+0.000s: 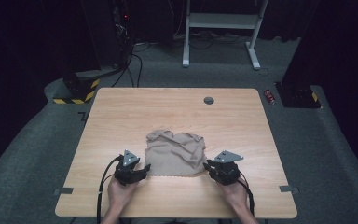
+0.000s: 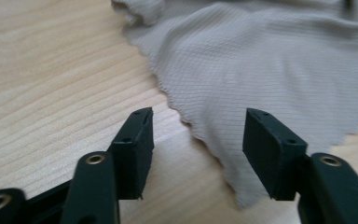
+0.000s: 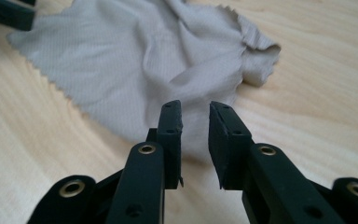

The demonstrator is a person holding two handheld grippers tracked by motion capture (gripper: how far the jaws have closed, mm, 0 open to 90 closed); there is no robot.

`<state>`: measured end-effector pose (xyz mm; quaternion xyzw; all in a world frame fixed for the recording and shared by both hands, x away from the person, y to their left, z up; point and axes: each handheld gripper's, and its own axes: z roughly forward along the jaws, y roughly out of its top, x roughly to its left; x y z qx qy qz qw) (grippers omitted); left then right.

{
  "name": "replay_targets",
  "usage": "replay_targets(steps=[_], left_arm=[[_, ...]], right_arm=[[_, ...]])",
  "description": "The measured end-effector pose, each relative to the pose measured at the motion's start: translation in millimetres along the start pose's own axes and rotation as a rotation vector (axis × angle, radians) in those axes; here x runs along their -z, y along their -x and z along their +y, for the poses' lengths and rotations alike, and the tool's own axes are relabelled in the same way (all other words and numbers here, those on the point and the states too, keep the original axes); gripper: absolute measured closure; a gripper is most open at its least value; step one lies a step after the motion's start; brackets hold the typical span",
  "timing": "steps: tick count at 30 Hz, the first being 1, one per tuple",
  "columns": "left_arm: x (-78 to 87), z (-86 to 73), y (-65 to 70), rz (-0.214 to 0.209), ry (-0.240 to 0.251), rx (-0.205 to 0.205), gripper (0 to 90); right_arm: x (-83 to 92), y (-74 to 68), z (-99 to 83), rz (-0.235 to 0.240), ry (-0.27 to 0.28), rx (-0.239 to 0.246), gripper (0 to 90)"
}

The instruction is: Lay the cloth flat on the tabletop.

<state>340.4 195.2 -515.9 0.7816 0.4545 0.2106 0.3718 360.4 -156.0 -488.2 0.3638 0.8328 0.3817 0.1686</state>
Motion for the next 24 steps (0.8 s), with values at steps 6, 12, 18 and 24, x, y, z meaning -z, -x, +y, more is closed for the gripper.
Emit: replay_targets(steps=[6, 12, 18, 24], left_arm=[[-1.6, 5.2, 13.3, -0.015, -0.045, -0.065, 56.1], [-7.4, 0.3, 13.8, -0.037, -0.061, -0.065, 67.5], [-4.4, 3.5, 14.7, -0.072, -0.105, -0.118, 85.6], [5.1, -0.6, 17.1, -0.108, -0.137, -0.136, 89.4]], right_arm=[[-19.8, 2.7, 7.0, -0.005, -0.050, 0.022, 74.0], [-26.3, -1.0, 1.0, 0.004, -0.101, 0.038, 75.3], [-24.8, -7.2, -9.8, 0.009, -0.140, 0.092, 84.8], [-17.6, -13.2, -14.4, 0.028, -0.153, 0.115, 88.4]])
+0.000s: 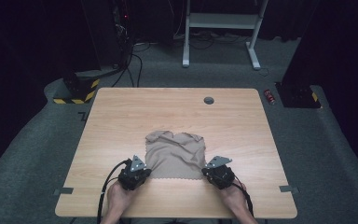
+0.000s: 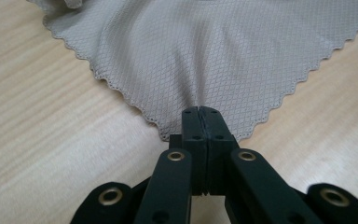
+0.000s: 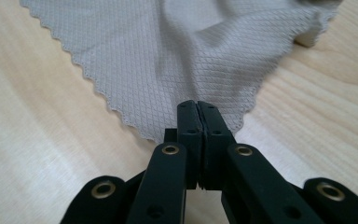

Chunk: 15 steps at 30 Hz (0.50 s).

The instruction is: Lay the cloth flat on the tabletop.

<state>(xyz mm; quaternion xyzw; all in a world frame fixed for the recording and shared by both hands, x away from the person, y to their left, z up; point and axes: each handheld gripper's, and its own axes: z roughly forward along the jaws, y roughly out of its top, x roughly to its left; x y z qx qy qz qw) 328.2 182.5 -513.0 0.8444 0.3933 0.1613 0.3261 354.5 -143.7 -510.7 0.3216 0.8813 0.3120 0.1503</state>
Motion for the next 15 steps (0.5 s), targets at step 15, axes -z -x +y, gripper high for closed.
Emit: replay_targets(steps=[15], left_arm=[[-9.2, 16.9, -4.8, -0.005, 0.040, 0.040, 67.5]], right_arm=[[-8.4, 7.7, 30.6, -0.001, 0.055, -0.005, 80.2]])
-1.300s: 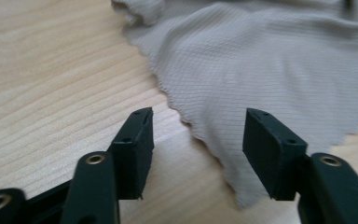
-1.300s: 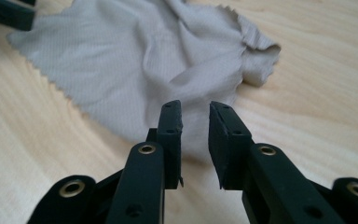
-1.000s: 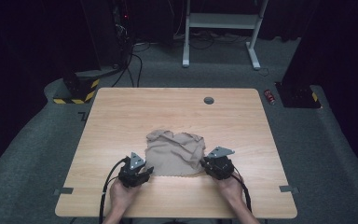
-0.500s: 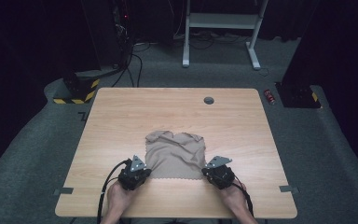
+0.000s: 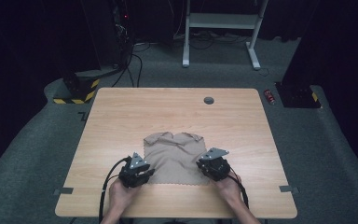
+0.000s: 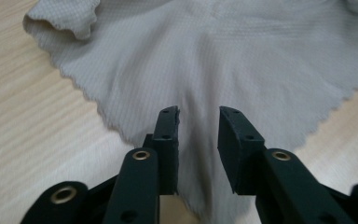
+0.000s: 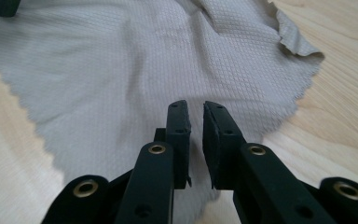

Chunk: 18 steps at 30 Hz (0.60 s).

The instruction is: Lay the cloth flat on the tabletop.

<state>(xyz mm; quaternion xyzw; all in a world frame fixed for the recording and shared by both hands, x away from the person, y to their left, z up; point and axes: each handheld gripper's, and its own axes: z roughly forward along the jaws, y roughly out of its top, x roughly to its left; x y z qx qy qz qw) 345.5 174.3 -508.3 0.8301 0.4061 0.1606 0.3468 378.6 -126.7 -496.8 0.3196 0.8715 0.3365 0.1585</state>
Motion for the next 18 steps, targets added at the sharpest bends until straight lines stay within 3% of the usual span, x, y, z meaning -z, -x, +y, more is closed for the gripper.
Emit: replay_targets(steps=[5, 6, 14, 16, 18], left_arm=[[-9.5, 1.2, 0.9, 0.013, -0.030, -0.013, 65.9], [-8.7, -0.8, 0.7, 0.015, -0.017, -0.019, 65.6], [0.8, -8.5, -2.4, -0.015, -0.023, 0.010, 62.3], [3.8, -7.2, -5.7, 0.024, 0.015, 0.000, 61.8], [4.3, -0.7, -14.3, 0.037, 0.038, 0.046, 59.8]], right_arm=[[-13.7, 1.5, -2.9, 0.001, -0.046, -0.005, 79.8], [-14.7, 1.2, -5.1, 0.005, -0.054, -0.003, 79.7], [-2.0, -2.3, -17.8, 0.032, -0.054, 0.000, 78.5], [2.3, -3.7, -18.6, -0.001, -0.017, 0.017, 78.5], [5.6, 2.3, -13.0, -0.027, 0.029, 0.003, 76.2]])
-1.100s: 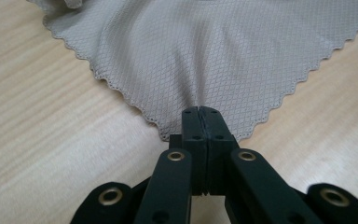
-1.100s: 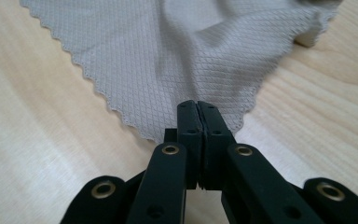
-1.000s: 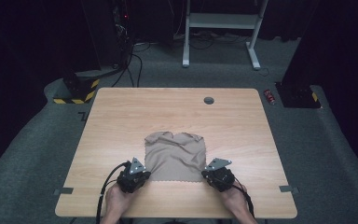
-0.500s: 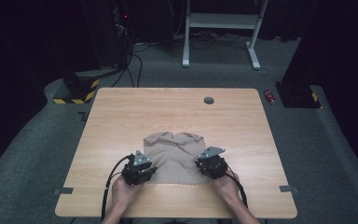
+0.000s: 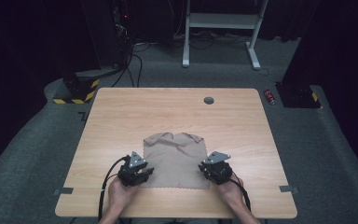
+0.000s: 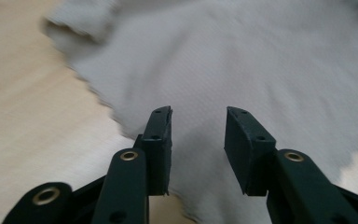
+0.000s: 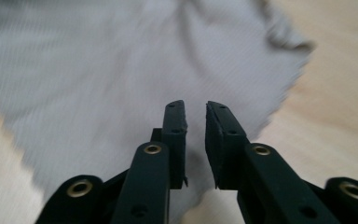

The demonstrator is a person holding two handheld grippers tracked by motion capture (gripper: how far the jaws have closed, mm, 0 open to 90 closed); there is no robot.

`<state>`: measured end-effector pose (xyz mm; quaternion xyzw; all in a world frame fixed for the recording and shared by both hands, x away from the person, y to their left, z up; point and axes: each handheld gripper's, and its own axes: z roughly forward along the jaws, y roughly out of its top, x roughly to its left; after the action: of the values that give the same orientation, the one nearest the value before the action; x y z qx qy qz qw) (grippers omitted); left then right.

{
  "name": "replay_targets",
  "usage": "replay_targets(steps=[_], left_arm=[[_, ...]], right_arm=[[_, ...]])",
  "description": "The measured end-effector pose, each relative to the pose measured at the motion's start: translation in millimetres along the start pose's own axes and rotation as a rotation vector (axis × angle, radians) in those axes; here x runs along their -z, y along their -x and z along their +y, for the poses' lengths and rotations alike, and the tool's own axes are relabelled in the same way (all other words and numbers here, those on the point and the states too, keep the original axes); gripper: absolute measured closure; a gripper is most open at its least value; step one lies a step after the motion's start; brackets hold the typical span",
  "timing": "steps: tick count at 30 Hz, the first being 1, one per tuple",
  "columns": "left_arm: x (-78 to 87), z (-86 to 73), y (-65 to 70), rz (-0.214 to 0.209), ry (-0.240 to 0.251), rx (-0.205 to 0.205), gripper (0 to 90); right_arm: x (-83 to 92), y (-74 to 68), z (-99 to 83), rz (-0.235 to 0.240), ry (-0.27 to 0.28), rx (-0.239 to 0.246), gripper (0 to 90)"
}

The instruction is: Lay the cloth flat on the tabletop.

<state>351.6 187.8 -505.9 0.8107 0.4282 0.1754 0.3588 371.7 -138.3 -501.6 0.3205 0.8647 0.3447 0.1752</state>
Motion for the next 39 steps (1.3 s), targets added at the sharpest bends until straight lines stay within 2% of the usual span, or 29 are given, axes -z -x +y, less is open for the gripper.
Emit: replay_targets(steps=[4, 7, 9, 12, 14, 15, 17, 23, 24, 25, 26, 28, 31, 32, 36, 38, 39], left_arm=[[-11.1, 20.2, -17.1, 0.031, 0.002, 0.029, 58.1], [-21.5, 31.8, -26.6, 0.055, 0.007, 0.051, 57.7], [-28.5, 37.3, -30.7, 0.069, 0.016, 0.072, 57.1], [-39.1, 44.5, -34.6, 0.100, -0.010, 0.070, 55.8], [-43.4, 46.9, -34.7, 0.115, -0.001, 0.065, 55.6], [-46.9, 49.0, -35.8, 0.125, -0.014, 0.055, 55.6], [-53.9, 52.3, -38.3, 0.120, -0.031, 0.052, 55.1], [-69.4, 62.1, -41.9, 0.139, -0.063, 0.032, 56.7], [-70.6, 62.4, -42.4, 0.148, -0.064, 0.025, 57.8], [-72.5, 61.9, -43.2, 0.150, -0.066, 0.041, 60.4], [-73.7, 61.3, -44.4, 0.147, -0.069, 0.051, 63.4], [-74.0, 60.5, -46.4, 0.130, -0.069, 0.046, 71.5], [-70.1, 61.5, -47.2, 0.128, -0.051, 0.007, 86.5], [-69.1, 62.0, -47.3, 0.127, -0.045, 0.007, 88.7], [-65.5, 69.3, -51.0, 0.111, -0.062, -0.011, 89.5], [-62.6, 74.6, -52.9, 0.098, -0.029, 0.007, 89.6], [-62.3, 76.9, -54.7, 0.088, -0.032, 0.021, 89.7]], right_arm=[[-8.3, 18.6, 18.4, -0.035, 0.022, -0.029, 75.9], [-23.0, 34.8, 31.0, -0.022, 0.045, -0.106, 75.8], [-31.7, 40.3, 36.4, -0.027, 0.051, -0.130, 75.5], [-46.9, 43.3, 46.1, -0.054, 0.041, -0.140, 73.7], [-51.7, 43.6, 49.6, -0.066, 0.039, -0.128, 72.4], [-54.4, 43.3, 51.9, -0.075, 0.033, -0.130, 71.5], [-59.4, 44.2, 53.8, -0.096, 0.039, -0.130, 70.0], [-76.3, 50.2, 55.0, -0.127, -0.032, -0.144, 70.7], [-78.0, 51.5, 55.1, -0.129, -0.040, -0.143, 73.1], [-79.4, 52.5, 55.0, -0.126, -0.049, -0.147, 75.9], [-80.1, 53.3, 54.6, -0.128, -0.052, -0.145, 79.5], [-79.7, 54.8, 54.3, -0.132, -0.055, -0.146, 86.9], [-77.7, 57.5, 53.8, -0.138, -0.049, -0.142, 88.8], [-76.1, 57.9, 54.3, -0.139, -0.044, -0.138, 88.9], [-69.2, 60.3, 56.9, -0.133, -0.011, -0.141, 88.9], [-67.4, 62.3, 57.0, -0.133, -0.002, -0.147, 88.9], [-66.9, 64.3, 56.6, -0.136, 0.001, -0.155, 88.9]])
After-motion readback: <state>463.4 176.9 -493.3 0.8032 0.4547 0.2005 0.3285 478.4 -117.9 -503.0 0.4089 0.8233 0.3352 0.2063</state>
